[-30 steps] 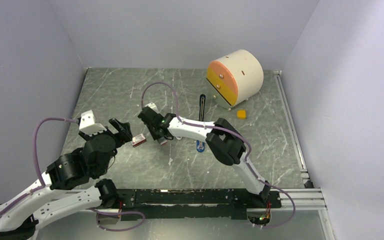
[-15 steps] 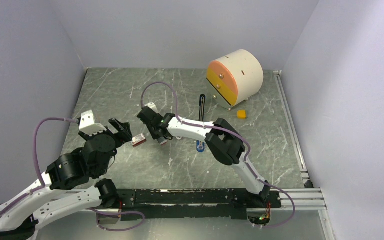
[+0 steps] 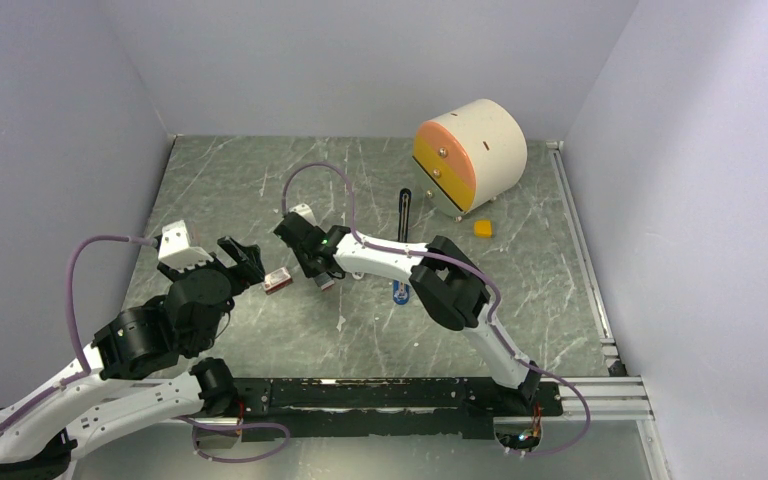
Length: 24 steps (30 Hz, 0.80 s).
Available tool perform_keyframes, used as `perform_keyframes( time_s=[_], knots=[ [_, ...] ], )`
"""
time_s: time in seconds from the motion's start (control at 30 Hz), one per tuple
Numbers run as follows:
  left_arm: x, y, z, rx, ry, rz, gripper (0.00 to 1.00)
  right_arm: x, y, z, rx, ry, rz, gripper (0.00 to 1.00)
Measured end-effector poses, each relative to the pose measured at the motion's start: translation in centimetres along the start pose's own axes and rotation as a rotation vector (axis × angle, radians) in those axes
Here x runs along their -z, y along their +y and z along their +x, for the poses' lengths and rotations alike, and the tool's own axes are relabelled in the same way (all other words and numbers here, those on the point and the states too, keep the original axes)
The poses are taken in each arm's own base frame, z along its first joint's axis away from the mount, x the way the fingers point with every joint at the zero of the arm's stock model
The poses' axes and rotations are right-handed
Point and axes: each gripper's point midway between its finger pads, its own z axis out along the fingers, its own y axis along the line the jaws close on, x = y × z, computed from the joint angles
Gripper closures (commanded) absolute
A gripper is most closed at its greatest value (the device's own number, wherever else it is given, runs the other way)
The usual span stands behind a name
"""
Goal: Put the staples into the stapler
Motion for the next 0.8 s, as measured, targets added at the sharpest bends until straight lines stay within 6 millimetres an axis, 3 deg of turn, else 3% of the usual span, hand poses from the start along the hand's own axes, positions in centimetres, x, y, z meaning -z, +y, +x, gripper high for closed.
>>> perform_keyframes(
  time_s=[0.37,0.63,0.8],
  knots=[
    [0.0,0.0,0.0,0.0,0.0,0.0,0.11,0.9,-0.3,-0.4,0.002,-0.004,0.008,0.78],
    [0.0,0.0,0.0,0.0,0.0,0.0,0.11,3.6,-0.1,-1.4,0.007,-0.008,-0.036,0.78],
    [0.0,0.0,-0.1,0.003,-0.001,0.001,0.11,6.0,-0.9,0.3,0.044,0.029,-0.064,0.78]
  ],
)
